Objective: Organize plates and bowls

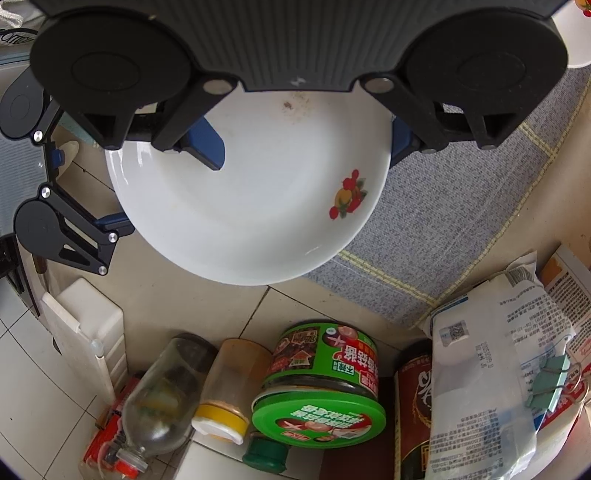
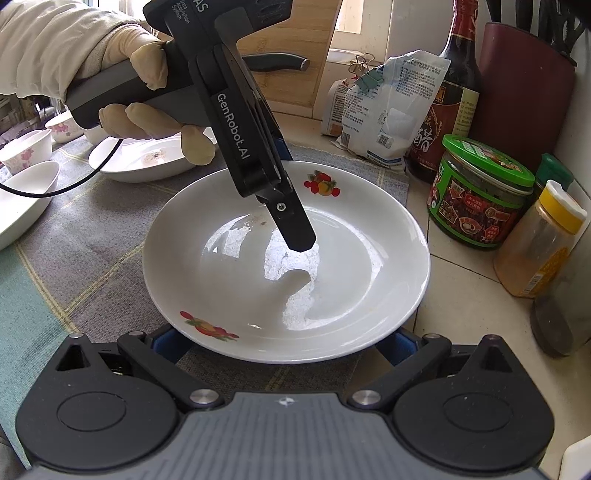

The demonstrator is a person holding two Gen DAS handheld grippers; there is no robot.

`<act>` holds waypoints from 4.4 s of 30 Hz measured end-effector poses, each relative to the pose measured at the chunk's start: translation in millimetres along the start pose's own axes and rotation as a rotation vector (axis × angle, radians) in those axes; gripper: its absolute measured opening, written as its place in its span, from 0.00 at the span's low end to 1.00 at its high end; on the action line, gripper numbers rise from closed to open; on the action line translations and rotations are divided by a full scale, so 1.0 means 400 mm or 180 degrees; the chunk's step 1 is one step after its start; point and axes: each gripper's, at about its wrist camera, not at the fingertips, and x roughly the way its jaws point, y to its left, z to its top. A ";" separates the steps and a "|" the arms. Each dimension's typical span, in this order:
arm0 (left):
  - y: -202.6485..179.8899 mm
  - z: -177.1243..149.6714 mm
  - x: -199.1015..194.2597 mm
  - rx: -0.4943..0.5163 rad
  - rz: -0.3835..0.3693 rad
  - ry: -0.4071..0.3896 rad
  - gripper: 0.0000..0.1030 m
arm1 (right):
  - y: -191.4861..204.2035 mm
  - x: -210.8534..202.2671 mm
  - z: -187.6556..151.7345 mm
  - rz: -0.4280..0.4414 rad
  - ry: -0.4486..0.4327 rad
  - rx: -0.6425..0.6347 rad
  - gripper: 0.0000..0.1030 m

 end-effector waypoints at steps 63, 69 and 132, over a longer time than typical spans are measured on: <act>-0.245 -0.717 -0.434 -0.1331 0.1660 -0.1264 0.93 | 0.375 -0.054 0.069 0.0036 0.0172 0.0605 1.00; -0.220 -0.808 -0.480 -0.1270 0.1632 -0.1261 0.93 | 0.456 -0.054 0.100 0.0069 0.0191 0.0661 1.00; -0.059 -1.055 -0.454 -0.0126 0.0837 -0.1092 1.00 | 0.691 0.122 0.252 0.0440 0.0677 0.1439 1.00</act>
